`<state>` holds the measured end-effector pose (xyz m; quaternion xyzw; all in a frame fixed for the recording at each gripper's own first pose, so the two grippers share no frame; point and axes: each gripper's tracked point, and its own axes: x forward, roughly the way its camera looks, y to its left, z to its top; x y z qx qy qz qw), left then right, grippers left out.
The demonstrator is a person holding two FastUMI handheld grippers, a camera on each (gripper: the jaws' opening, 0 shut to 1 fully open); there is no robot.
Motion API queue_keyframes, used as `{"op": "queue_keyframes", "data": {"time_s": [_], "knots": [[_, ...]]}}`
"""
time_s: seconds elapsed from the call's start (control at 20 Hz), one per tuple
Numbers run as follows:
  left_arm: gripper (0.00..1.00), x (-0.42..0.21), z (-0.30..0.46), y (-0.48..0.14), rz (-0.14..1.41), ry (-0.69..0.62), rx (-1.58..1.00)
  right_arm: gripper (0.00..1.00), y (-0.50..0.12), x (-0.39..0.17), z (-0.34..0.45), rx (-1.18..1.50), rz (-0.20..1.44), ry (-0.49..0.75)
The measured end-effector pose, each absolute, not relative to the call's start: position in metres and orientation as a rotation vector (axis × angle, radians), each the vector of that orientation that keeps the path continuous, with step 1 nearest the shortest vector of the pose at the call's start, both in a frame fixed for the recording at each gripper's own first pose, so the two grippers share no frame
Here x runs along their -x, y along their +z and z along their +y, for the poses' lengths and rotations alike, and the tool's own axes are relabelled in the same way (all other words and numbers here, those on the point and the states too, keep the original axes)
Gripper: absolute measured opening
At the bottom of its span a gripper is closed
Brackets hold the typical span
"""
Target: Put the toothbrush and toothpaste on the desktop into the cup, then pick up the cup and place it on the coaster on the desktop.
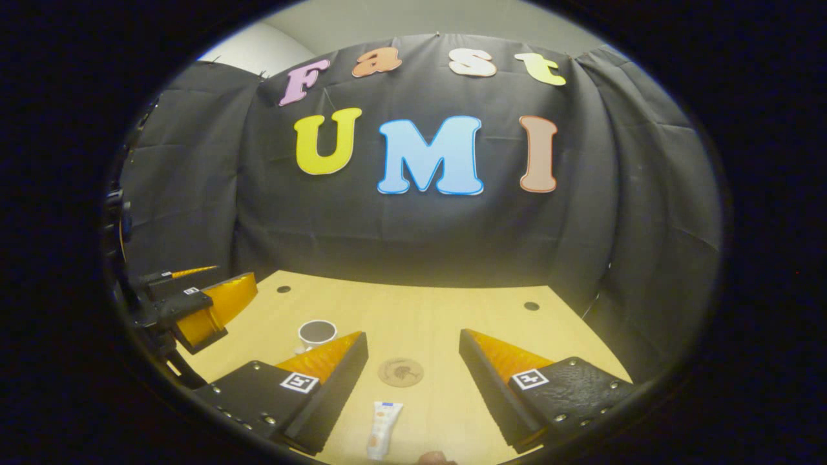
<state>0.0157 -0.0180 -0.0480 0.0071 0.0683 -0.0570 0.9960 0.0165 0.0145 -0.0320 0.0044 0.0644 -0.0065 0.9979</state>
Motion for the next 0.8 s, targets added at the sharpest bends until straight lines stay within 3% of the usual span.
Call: {"op": "queue_keyframes", "data": {"time_s": [0.5,0.55,0.75,0.8], "knots": [[0.99,-0.009,-0.030,-0.152,0.489,-0.169,0.009,0.93,-0.108,-0.024,0.037,-0.027,0.415,0.022],[0.90,-0.008,-0.030,-0.165,0.536,-0.169,0.001,0.93,-0.116,-0.026,0.039,-0.035,0.447,0.022],[0.91,-0.001,-0.035,-0.207,0.703,-0.178,-0.007,0.93,-0.143,-0.027,0.041,-0.069,0.553,0.029],[0.95,0.001,-0.037,-0.216,0.743,-0.183,-0.006,0.93,-0.150,-0.028,0.042,-0.074,0.575,0.030]]}}
